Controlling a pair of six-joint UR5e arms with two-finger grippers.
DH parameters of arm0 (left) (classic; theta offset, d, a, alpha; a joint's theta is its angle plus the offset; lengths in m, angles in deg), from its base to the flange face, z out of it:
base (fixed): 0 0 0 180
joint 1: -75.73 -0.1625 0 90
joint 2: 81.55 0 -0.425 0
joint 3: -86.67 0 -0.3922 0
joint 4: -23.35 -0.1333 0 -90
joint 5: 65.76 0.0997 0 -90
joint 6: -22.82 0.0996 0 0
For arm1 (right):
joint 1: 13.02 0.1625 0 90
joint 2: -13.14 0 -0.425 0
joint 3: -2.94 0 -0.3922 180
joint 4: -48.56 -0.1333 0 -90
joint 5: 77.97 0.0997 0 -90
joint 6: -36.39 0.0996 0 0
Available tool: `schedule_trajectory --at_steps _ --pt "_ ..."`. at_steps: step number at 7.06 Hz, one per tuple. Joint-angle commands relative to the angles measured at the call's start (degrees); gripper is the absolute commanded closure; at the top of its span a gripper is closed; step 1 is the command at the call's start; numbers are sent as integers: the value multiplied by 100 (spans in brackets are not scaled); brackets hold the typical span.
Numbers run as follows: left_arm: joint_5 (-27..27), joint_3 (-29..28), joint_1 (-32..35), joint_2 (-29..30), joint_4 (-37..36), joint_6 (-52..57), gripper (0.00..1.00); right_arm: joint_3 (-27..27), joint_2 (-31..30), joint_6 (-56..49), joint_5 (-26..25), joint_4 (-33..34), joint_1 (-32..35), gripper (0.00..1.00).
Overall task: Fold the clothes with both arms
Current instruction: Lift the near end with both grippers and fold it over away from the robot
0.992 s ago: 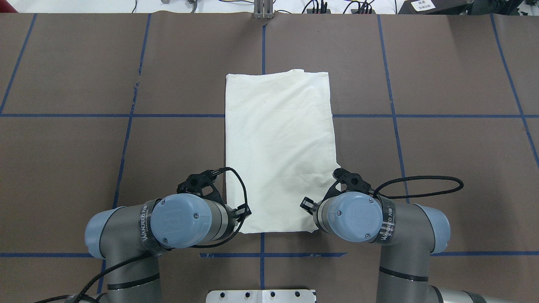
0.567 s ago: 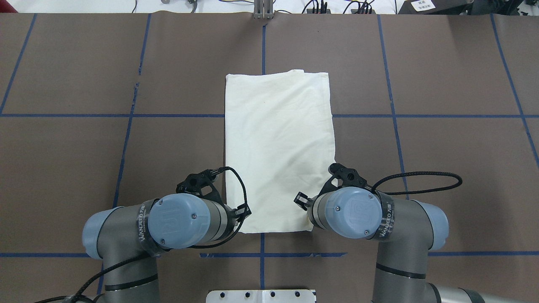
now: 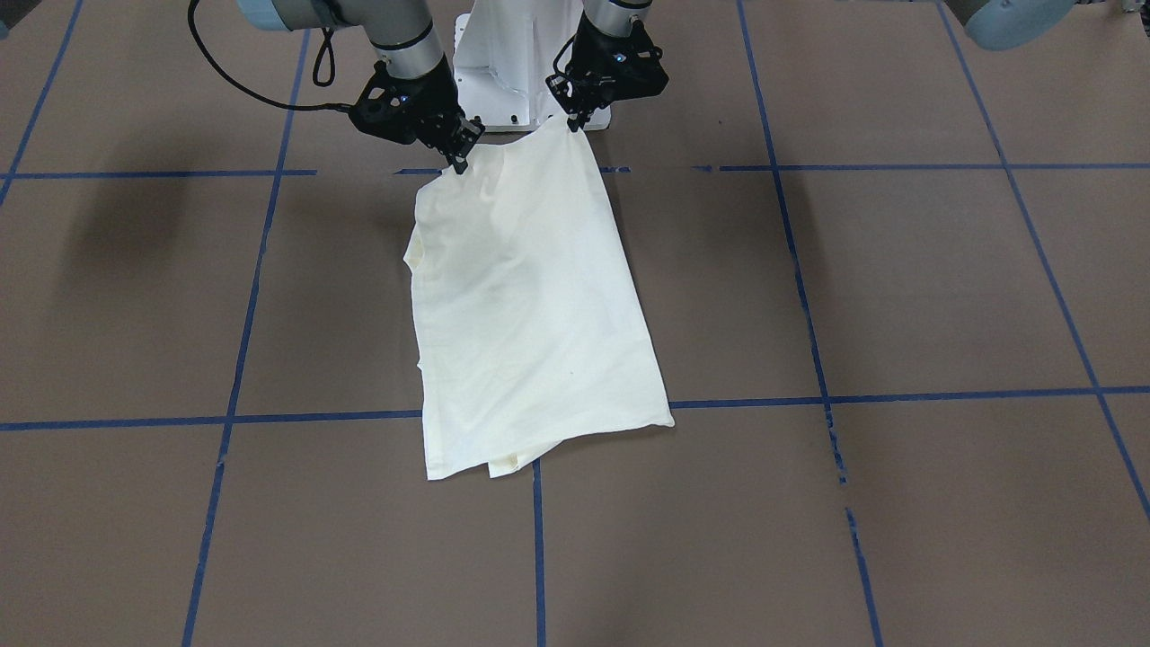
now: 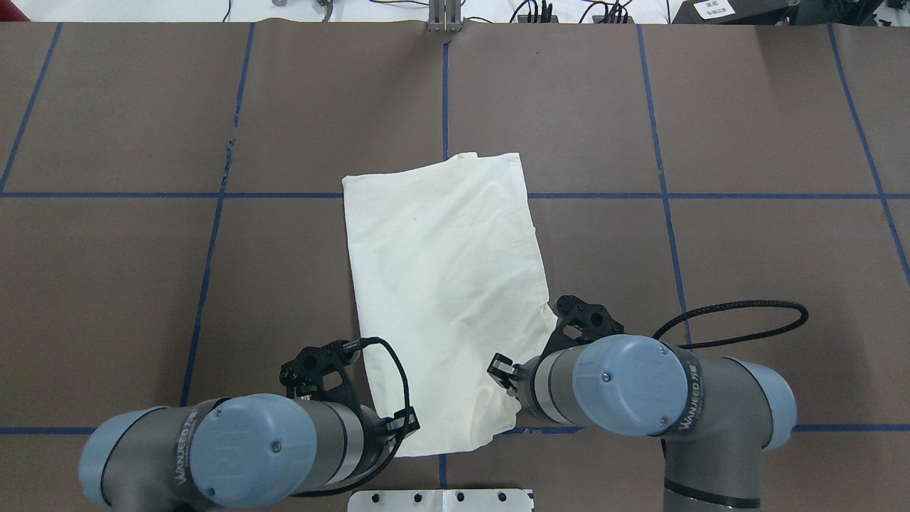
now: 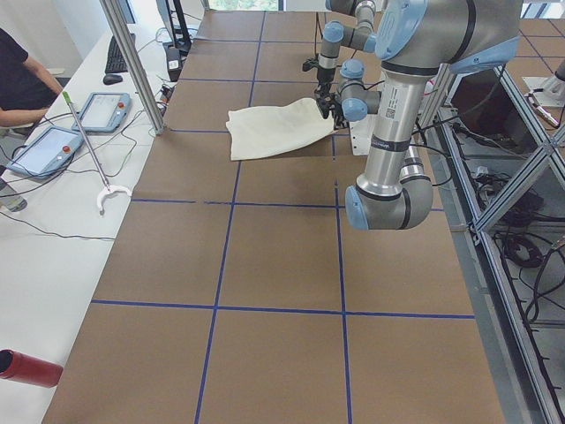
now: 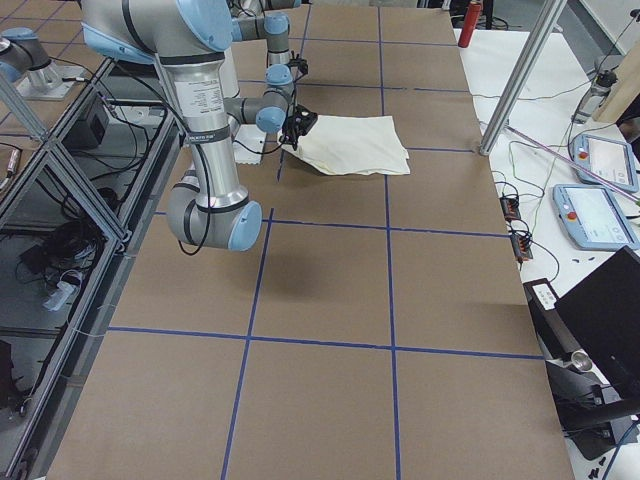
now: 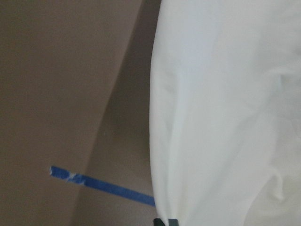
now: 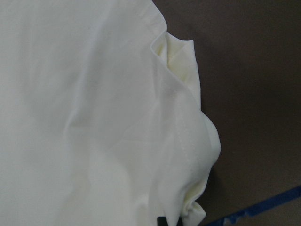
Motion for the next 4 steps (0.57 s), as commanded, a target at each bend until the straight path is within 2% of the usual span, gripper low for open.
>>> schedule_trajectory --at_steps 1,2,4 --pt "-16 818 -146 -127 -792 0 100 383 -109 0 245 -5 -163 100" --pt "-34 1049 -111 -93 -1084 8 100 261 5 -26 210 -92 -111 100" --pt "-69 894 535 56 -1105 409 100 -396 312 -167 263 -801 756 100"
